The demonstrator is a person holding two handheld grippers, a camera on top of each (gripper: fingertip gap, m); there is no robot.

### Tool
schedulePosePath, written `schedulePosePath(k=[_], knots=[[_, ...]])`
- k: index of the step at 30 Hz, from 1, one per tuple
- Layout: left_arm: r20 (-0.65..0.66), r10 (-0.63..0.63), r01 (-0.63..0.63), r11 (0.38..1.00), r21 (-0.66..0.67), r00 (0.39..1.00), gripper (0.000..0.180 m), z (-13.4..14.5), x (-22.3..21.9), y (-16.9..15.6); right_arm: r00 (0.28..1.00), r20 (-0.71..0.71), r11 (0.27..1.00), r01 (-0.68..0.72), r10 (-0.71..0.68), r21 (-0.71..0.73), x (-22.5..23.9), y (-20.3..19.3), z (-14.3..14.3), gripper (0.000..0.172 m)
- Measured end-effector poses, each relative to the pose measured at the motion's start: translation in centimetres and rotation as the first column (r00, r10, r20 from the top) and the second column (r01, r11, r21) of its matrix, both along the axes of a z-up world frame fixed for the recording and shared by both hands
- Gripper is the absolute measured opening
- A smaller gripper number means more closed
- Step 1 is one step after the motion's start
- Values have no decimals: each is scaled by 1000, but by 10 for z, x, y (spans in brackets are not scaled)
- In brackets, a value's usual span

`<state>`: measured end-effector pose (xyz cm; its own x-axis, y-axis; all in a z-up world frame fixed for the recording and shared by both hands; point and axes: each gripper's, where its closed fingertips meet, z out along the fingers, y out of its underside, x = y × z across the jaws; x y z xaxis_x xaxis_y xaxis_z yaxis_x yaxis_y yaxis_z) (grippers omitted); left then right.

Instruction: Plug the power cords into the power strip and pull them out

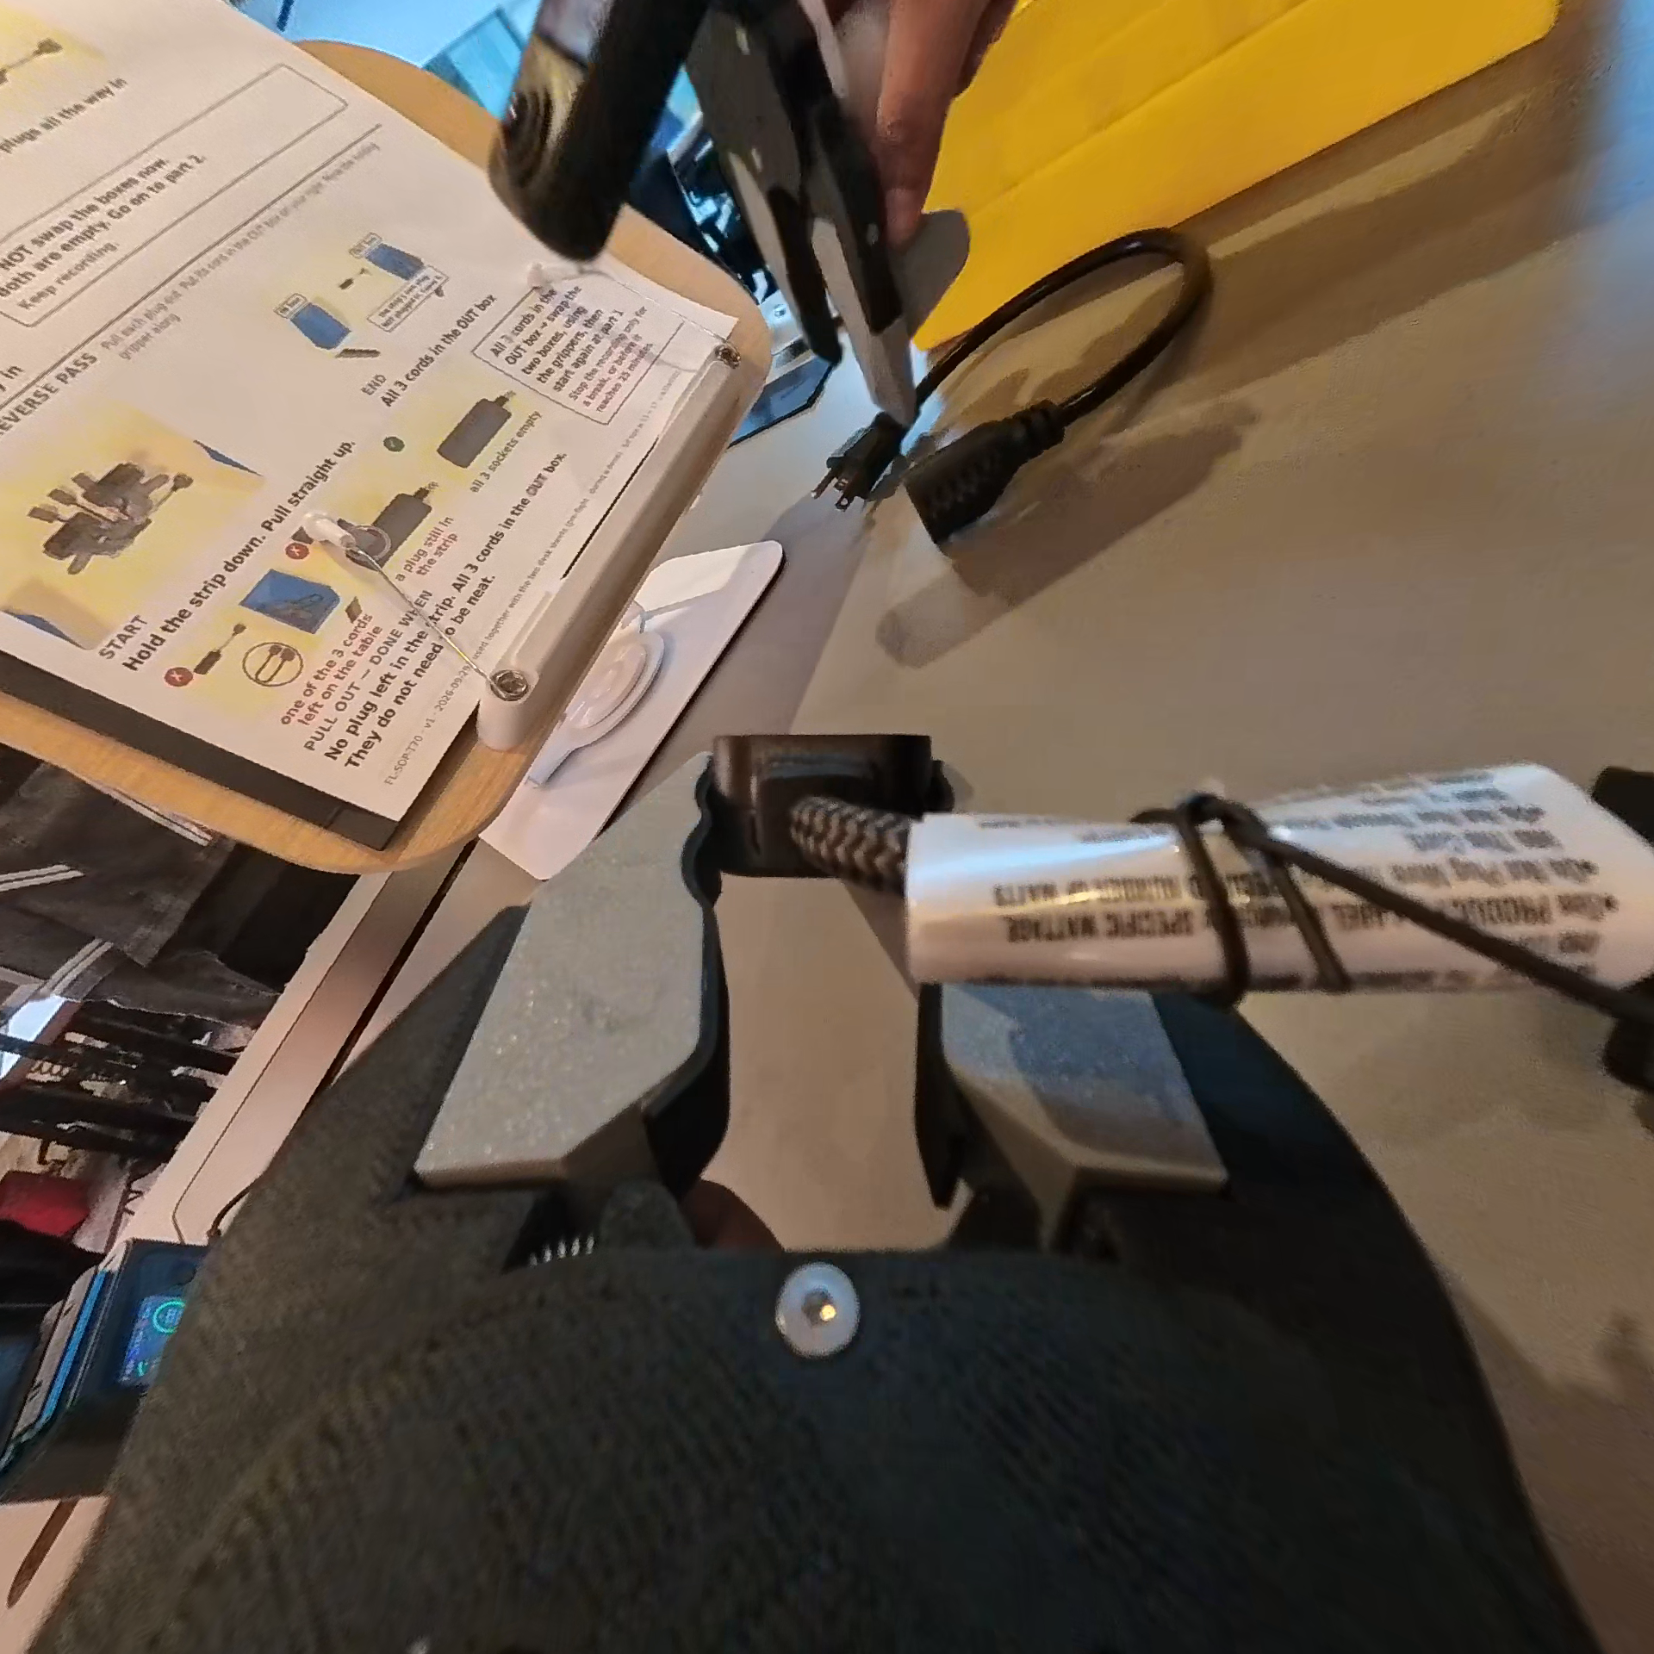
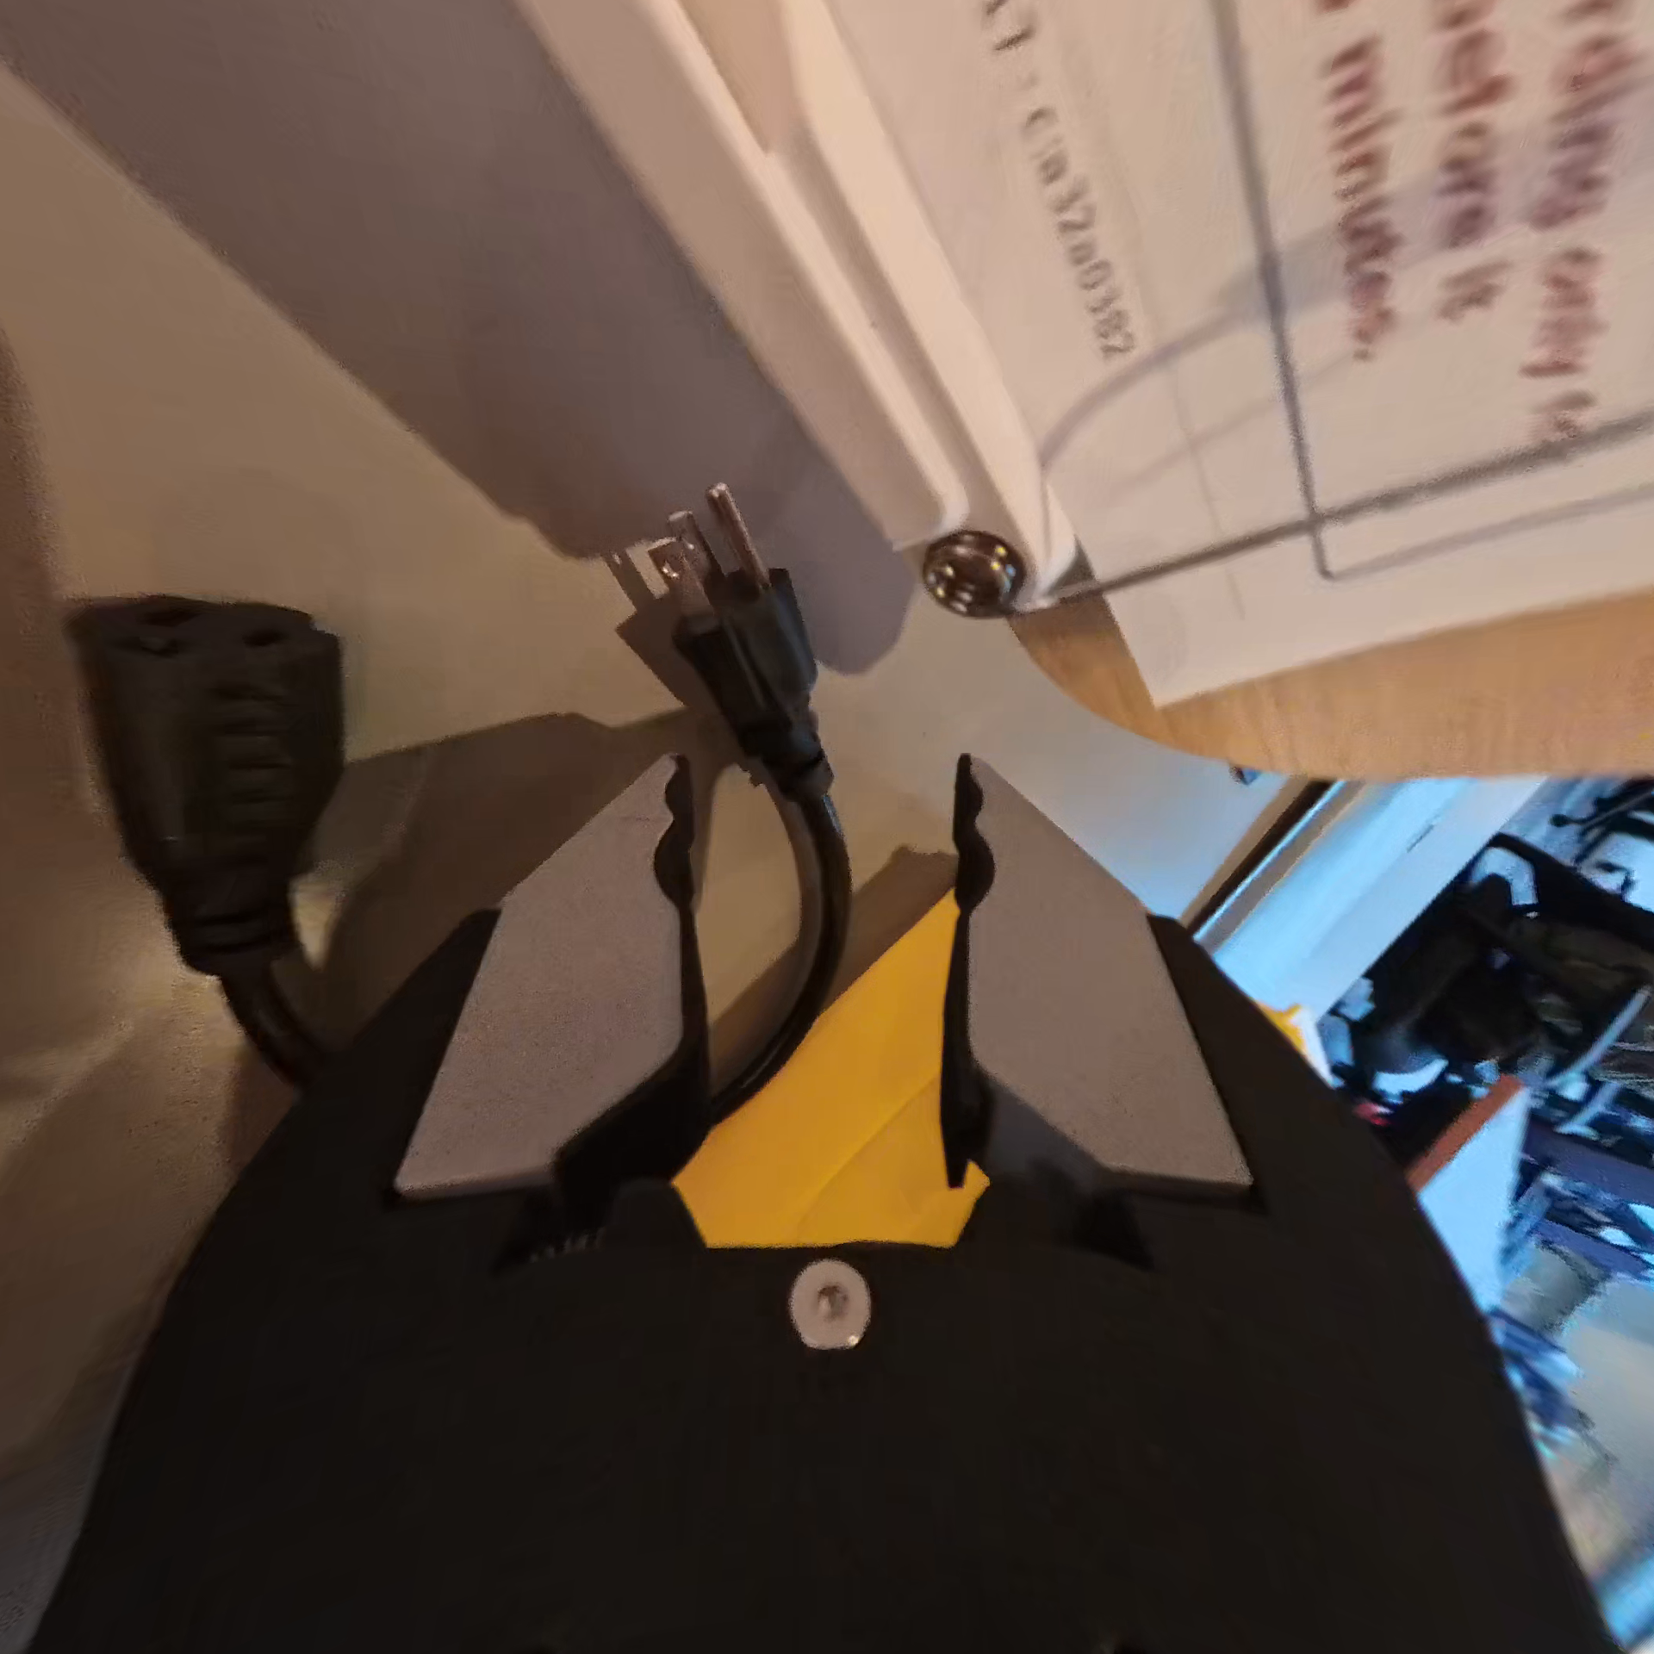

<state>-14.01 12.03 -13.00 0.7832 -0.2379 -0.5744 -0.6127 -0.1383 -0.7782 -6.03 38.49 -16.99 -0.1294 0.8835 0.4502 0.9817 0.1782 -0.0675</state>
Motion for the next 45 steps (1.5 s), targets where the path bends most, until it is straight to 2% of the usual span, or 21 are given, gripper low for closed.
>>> schedulePosePath(k=[3,4,5,6,10,13,15,19,21,22,24,27,30,32,34,38,40,45], knots=[[2,1,-1,1000,-2,1000,41,0,-2,0,992,111,998,-57,52,41,5,14,-14,54],[5,2,-2,1000,-4,1000,41,0,-2,0,990,126,996,-74,68,42,6,15,-18,43],[8,2,-2,1000,-5,1000,41,0,-2,0,989,117,995,-96,93,21,4,12,-23,25],[8,1,-1,1000,-4,1000,41,0,-2,0,988,92,992,-123,123,0,0,7,-25,16],[18,1,-1,1000,-7,1000,41,0,-2,0,960,-24,960,-278,279,38,-14,-19,-14,16],[48,6,-5,1000,-17,999,41,-1,-5,0,841,-189,861,-484,508,158,-32,-74,17,16],[66,11,-9,1000,-26,998,41,-2,-6,0,765,-232,799,-570,601,189,-34,-117,23,16],[71,25,-22,999,-37,997,40,-4,-10,0,643,-190,671,-716,742,192,-27,-193,-1,15],[67,32,-30,999,-40,997,40,-4,-11,0,585,-209,612,-785,784,96,-15,-226,-18,15],[65,35,-33,999,-41,997,40,-4,-12,-1,582,-235,606,-794,779,44,-11,-235,-23,14],[68,38,-35,998,-44,997,40,-4,-13,-1,610,-302,628,-777,733,-46,-8,-241,-23,18],[70,36,-33,998,-47,997,41,-5,-14,-1,692,-432,654,-709,577,-263,-7,-244,-11,25],[69,33,-29,998,-53,997,41,-5,-14,-2,773,-514,614,-621,372,-488,-7,-239,4,23],[70,31,-27,998,-58,997,41,-5,-14,-2,823,-508,579,-549,253,-602,-6,-232,4,12],[73,27,-23,998,-64,997,41,-6,-14,-3,859,-479,564,-489,180,-666,-4,-225,-4,11],[93,6,1,997,-75,996,41,-6,-12,-4,880,-446,556,-456,163,-695,1,-221,-19,23],[98,2,6,997,-76,995,41,-6,-12,-5,888,-429,525,-448,167,-724,3,-221,-21,27],[99,-3,11,997,-77,995,41,-6,-12,-5,929,-352,337,-370,117,-866,3,-229,-17,25]])
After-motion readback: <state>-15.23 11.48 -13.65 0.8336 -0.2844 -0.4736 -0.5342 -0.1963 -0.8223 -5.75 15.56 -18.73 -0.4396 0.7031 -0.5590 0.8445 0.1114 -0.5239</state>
